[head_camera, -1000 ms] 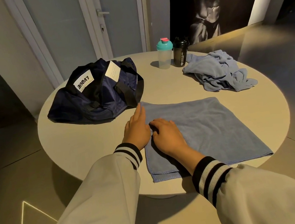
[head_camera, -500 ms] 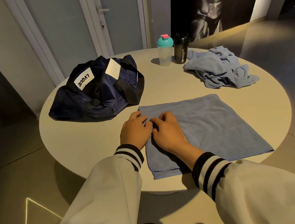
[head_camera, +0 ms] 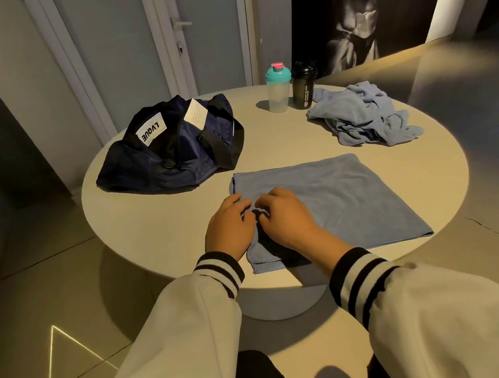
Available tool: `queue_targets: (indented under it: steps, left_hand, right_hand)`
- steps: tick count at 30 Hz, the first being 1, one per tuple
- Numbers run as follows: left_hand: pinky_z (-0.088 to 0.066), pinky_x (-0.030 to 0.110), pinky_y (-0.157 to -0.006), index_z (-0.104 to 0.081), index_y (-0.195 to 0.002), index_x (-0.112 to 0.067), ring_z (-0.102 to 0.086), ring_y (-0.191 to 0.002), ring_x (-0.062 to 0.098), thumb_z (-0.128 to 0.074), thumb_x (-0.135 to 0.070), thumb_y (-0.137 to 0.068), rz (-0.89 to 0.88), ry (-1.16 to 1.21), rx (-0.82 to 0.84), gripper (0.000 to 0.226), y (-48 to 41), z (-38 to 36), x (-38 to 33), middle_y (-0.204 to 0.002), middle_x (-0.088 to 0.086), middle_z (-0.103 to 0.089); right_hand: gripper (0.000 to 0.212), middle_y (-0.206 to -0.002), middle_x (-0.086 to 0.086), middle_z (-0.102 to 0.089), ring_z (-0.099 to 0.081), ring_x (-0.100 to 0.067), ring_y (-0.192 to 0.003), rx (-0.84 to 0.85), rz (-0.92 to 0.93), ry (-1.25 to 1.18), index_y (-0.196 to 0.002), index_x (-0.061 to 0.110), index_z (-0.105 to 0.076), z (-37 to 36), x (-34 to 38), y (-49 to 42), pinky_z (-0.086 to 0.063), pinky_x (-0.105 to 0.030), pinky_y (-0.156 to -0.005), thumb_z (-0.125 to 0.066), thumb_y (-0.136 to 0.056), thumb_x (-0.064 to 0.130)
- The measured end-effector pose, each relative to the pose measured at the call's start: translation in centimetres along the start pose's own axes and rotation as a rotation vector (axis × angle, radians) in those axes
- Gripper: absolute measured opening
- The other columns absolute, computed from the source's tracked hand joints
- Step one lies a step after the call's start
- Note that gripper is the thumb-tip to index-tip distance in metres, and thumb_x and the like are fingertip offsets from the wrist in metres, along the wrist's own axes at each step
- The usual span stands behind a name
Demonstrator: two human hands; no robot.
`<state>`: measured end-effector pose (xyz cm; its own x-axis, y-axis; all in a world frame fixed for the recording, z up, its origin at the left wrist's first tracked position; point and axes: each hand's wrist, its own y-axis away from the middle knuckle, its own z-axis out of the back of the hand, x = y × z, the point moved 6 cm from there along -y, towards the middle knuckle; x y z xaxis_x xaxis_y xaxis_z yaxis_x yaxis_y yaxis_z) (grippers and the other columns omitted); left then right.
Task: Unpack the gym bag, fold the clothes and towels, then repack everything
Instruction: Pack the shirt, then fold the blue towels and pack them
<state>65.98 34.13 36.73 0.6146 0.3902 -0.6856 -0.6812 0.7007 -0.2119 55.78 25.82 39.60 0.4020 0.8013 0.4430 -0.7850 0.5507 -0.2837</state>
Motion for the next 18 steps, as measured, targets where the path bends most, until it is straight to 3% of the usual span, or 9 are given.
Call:
queue_targets:
  steps: [6,10,14,18]
  left_hand:
    - [-0.041,0.036,-0.113,-0.067,-0.129,-0.017,-0.052,-0.129,0.019,-0.046,-0.016,-0.104,-0.049,0.012,-0.017,0.033,2.9,0.4,-1.1,-0.145,-0.001,-0.054]
    - [-0.041,0.022,-0.101,-0.066,-0.127,-0.015,-0.056,-0.116,0.010,-0.042,-0.004,-0.103,-0.074,0.074,-0.051,0.037,4.3,0.8,-1.5,-0.140,-0.002,-0.055]
    - [-0.047,0.025,-0.097,-0.061,-0.131,-0.019,-0.058,-0.113,0.009,-0.040,-0.004,-0.105,-0.043,0.165,-0.060,0.036,5.7,1.0,-1.4,-0.134,-0.002,-0.057]
    - [-0.039,0.018,-0.097,-0.052,-0.141,-0.020,-0.047,-0.118,0.003,-0.044,-0.001,-0.104,-0.065,0.126,0.035,0.043,6.4,0.7,-1.1,-0.144,-0.004,-0.048]
  right_hand:
    - [0.019,-0.101,-0.004,-0.060,-0.052,-0.023,-0.099,-0.020,0.061,-0.104,-0.109,0.019,-0.065,0.4,0.3,4.6,-0.046,-0.036,-0.083,-0.058,-0.092,0.024]
    - [0.018,-0.099,0.004,-0.062,-0.054,-0.017,-0.094,0.015,0.114,-0.184,-0.105,0.025,-0.059,-0.1,0.2,6.7,-0.047,-0.038,-0.085,-0.062,-0.089,0.035]
    - [0.018,-0.108,0.011,-0.061,-0.051,-0.012,-0.102,0.070,0.214,-0.153,-0.103,0.031,-0.067,-0.1,0.4,7.7,-0.041,-0.035,-0.093,-0.062,-0.090,0.044]
    - [0.014,-0.108,0.007,-0.064,-0.053,-0.014,-0.100,0.058,0.234,-0.192,-0.101,0.028,-0.073,-0.2,0.2,7.7,-0.046,-0.037,-0.089,-0.063,-0.093,0.034]
